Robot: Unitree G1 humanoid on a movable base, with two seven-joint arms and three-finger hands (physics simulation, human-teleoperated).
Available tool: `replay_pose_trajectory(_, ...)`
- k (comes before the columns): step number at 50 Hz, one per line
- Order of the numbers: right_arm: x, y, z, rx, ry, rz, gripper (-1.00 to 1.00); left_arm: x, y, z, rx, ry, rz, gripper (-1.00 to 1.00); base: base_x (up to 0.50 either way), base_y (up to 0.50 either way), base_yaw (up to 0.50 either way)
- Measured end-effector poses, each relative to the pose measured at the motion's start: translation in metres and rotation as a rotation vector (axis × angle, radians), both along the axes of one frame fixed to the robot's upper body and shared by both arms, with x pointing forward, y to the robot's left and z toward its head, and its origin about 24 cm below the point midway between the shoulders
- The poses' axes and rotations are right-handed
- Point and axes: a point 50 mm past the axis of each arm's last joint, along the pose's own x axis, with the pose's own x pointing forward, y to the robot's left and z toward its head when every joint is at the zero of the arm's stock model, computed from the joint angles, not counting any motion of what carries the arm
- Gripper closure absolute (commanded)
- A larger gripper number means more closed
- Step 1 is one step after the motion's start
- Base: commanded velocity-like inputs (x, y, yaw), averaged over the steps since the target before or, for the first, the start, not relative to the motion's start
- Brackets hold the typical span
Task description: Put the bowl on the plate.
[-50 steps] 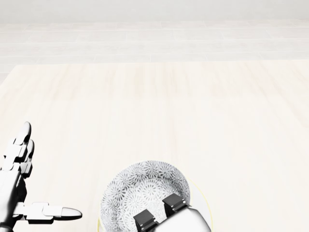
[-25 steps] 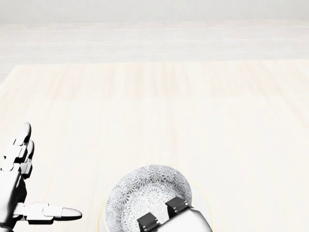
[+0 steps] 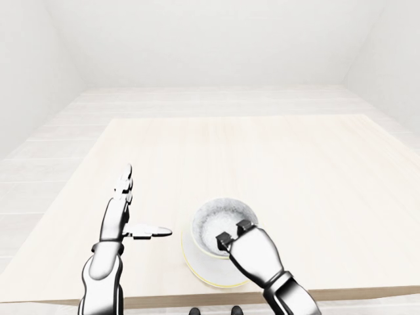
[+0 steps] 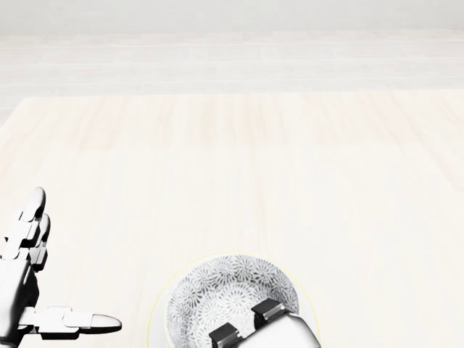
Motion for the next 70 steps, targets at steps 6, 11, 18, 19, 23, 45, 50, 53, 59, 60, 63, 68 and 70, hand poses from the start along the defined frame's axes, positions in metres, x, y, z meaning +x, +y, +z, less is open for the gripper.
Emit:
replay_pose_trajectory(6, 0.000, 0.000, 0.000, 0.001, -0.003, -0.001, -0.07, 0.000, 0.000, 0.000, 0.000, 0.000, 0.000, -1.00, 0.00, 0.00, 0.00)
replay_pose_trajectory(11, 0.000, -0.001, 0.001, 0.002, -0.005, -0.002, -0.16, -0.001, 0.000, 0.000, 0.000, 0.001, 0.000, -1.00, 0.00, 0.00, 0.00)
replay_pose_trajectory(18, 0.000, -0.001, 0.001, 0.001, -0.006, -0.003, -0.22, -0.001, 0.000, 0.000, 0.001, 0.001, 0.000, -1.00, 0.00, 0.00, 0.00)
replay_pose_trajectory(19, 0.000, -0.001, 0.001, 0.002, -0.006, -0.003, -0.23, -0.001, 0.000, 0.000, 0.001, 0.001, -0.001, -1.00, 0.00, 0.00, 0.00)
replay_pose_trajectory(23, 0.000, -0.001, 0.001, 0.002, -0.006, -0.004, -0.30, 0.000, 0.000, 0.000, 0.002, -0.001, -0.001, -1.00, 0.00, 0.00, 0.00)
replay_pose_trajectory(45, -0.003, -0.007, 0.006, -0.006, -0.005, -0.018, -0.39, 0.004, -0.002, 0.006, 0.011, -0.023, -0.012, -1.00, 0.00, 0.00, 0.00)
replay_pose_trajectory(50, -0.004, -0.009, 0.007, -0.009, -0.005, -0.027, -0.40, 0.004, -0.002, 0.006, 0.011, -0.024, -0.014, -1.00, 0.00, 0.00, 0.00)
replay_pose_trajectory(53, -0.005, -0.011, 0.007, -0.011, -0.005, -0.032, -0.40, 0.005, -0.002, 0.006, 0.011, -0.023, -0.014, -1.00, 0.00, 0.00, 0.00)
replay_pose_trajectory(59, -0.006, -0.013, 0.007, -0.016, -0.002, -0.043, -0.41, 0.005, -0.002, 0.006, 0.011, -0.022, -0.014, -1.00, 0.00, 0.00, 0.00)
replay_pose_trajectory(60, -0.006, -0.014, 0.007, -0.017, -0.002, -0.045, -0.41, 0.005, -0.002, 0.005, 0.011, -0.022, -0.014, -1.00, 0.00, 0.00, 0.00)
replay_pose_trajectory(63, -0.006, -0.015, 0.007, -0.019, -0.001, -0.050, -0.42, 0.005, -0.002, 0.005, 0.011, -0.022, -0.014, -1.00, 0.00, 0.00, 0.00)
replay_pose_trajectory(68, -0.006, -0.018, 0.007, -0.024, 0.001, -0.060, -0.46, 0.005, -0.002, 0.005, 0.011, -0.021, -0.014, -1.00, 0.00, 0.00, 0.00)
replay_pose_trajectory(70, -0.007, -0.019, 0.007, -0.026, 0.001, -0.065, -0.45, 0.005, -0.002, 0.005, 0.011, -0.020, -0.013, -1.00, 0.00, 0.00, 0.00)
